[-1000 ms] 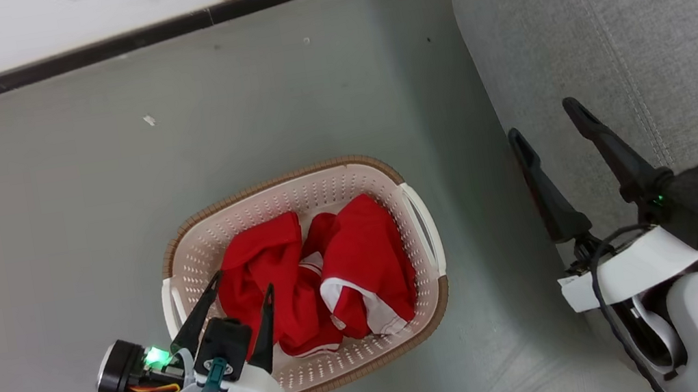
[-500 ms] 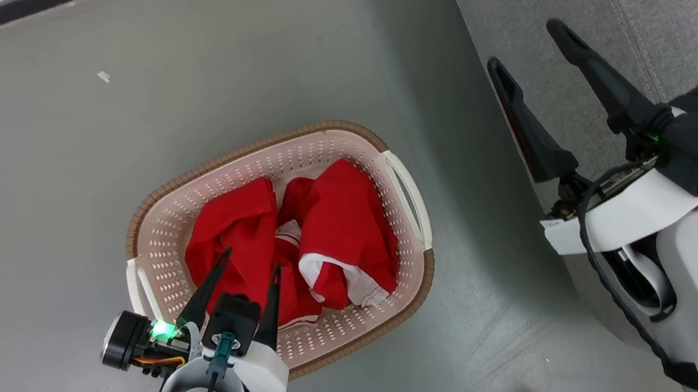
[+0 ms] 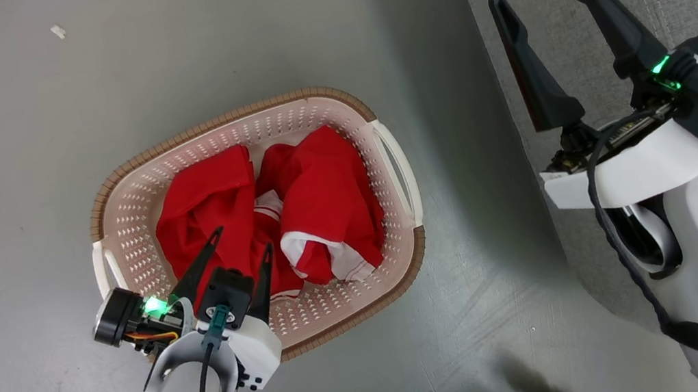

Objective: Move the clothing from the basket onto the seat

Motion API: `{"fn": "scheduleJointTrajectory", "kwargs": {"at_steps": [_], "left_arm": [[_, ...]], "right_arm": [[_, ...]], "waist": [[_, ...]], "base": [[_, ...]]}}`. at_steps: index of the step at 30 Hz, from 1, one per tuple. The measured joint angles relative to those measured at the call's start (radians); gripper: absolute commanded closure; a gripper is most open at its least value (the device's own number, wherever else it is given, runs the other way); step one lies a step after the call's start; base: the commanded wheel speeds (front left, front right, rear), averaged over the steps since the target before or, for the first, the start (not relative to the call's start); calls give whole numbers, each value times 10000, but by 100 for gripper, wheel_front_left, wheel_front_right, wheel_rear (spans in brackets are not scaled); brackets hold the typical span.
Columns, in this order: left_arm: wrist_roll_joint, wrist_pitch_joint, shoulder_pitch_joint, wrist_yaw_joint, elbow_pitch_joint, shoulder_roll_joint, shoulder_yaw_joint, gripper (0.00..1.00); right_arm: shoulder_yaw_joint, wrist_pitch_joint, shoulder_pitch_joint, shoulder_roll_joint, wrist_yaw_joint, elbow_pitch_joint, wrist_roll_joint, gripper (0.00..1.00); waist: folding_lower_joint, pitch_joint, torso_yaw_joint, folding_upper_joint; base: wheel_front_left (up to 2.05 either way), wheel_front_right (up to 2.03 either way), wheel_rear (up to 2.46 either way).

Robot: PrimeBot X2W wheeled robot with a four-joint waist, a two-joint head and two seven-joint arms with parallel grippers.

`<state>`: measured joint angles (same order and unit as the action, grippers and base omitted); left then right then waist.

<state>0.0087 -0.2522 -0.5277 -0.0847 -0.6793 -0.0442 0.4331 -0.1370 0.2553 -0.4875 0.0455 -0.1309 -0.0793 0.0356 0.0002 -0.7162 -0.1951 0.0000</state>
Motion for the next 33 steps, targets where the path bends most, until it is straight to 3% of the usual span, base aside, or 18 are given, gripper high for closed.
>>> {"fn": "scheduleJointTrajectory", "kwargs": {"at_steps": [25,33], "left_arm": [[-13,0,-1237,-27,-1179,-10,-42,0],[-17,0,-1457,-244,-1632,-59,-219,2]], "right_arm": [[-360,0,-1594,44,0,-278,240,0],[-420,0,-1782,52,0,-366,318,0]], "waist": [[0,-1426,-296,0],[0,-1665,-380,0]], "base": [[0,0,0],[0,0,0]]}}
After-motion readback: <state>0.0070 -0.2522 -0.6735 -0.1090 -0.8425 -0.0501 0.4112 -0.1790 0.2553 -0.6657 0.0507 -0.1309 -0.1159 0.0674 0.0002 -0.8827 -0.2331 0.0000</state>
